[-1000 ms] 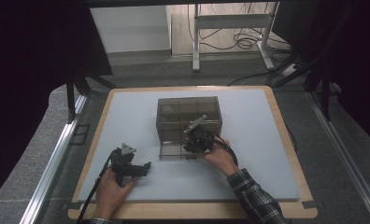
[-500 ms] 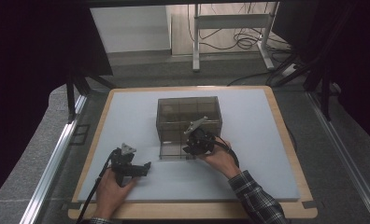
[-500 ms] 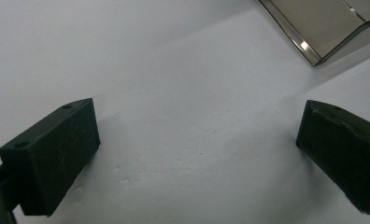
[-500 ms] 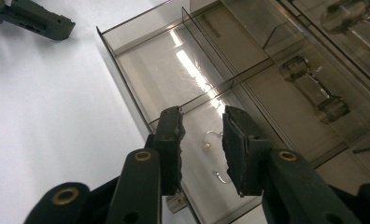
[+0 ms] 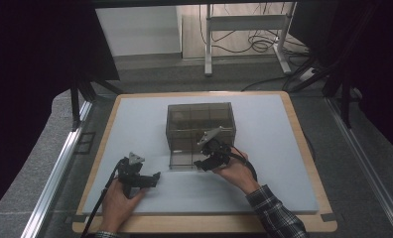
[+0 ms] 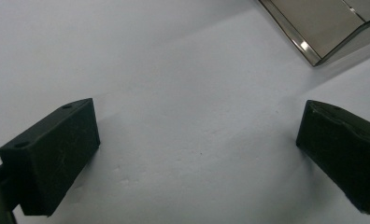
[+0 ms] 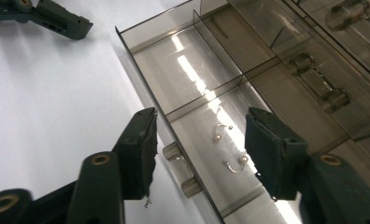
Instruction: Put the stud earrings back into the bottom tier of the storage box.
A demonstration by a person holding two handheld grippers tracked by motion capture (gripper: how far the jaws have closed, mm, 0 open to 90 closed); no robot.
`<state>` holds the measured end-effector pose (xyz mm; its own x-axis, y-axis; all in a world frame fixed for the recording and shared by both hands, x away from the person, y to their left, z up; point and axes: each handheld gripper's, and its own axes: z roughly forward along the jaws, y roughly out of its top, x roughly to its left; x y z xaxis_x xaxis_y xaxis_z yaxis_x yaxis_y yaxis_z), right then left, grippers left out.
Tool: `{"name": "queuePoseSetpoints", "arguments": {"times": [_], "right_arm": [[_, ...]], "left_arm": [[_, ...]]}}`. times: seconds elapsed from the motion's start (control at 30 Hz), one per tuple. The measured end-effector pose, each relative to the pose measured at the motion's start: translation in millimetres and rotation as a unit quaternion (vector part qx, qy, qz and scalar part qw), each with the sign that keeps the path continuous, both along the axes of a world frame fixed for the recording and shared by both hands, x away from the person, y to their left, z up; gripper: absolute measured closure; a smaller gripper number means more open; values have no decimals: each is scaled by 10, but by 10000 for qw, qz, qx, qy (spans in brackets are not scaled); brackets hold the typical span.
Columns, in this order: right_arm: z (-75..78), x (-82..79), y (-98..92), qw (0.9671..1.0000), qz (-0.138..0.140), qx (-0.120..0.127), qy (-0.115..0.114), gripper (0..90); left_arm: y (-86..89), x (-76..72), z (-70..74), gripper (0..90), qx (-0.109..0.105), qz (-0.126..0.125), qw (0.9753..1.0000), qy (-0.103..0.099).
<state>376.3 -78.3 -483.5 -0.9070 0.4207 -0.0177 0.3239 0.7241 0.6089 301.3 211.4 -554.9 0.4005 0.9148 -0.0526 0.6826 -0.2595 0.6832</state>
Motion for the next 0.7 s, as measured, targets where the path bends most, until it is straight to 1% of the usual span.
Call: {"name": "queuePoseSetpoints", "arguments": {"times": [0.07,0.17,0.33,0.4,0.43,0.7], "right_arm": [[5,-26,-26,10000,-19,15,-8,377],[5,-57,-59,10000,-18,-14,-79,346],[23,-106,-134,9999,-44,25,-140,293],[27,-112,-145,9999,-41,30,-152,283],[40,-135,-179,9998,-63,26,-182,264],[74,-236,-288,9997,-56,98,-232,236]], "left_arm": [[1,0,0,0,3,-3,10000,1],[0,0,0,0,-1,0,10000,0],[-4,0,-1,0,-21,20,10000,-7],[-4,0,-1,0,-20,19,10000,-8],[-4,0,-1,0,-21,20,10000,-7],[-7,-2,-2,0,-34,35,10000,0]]}}
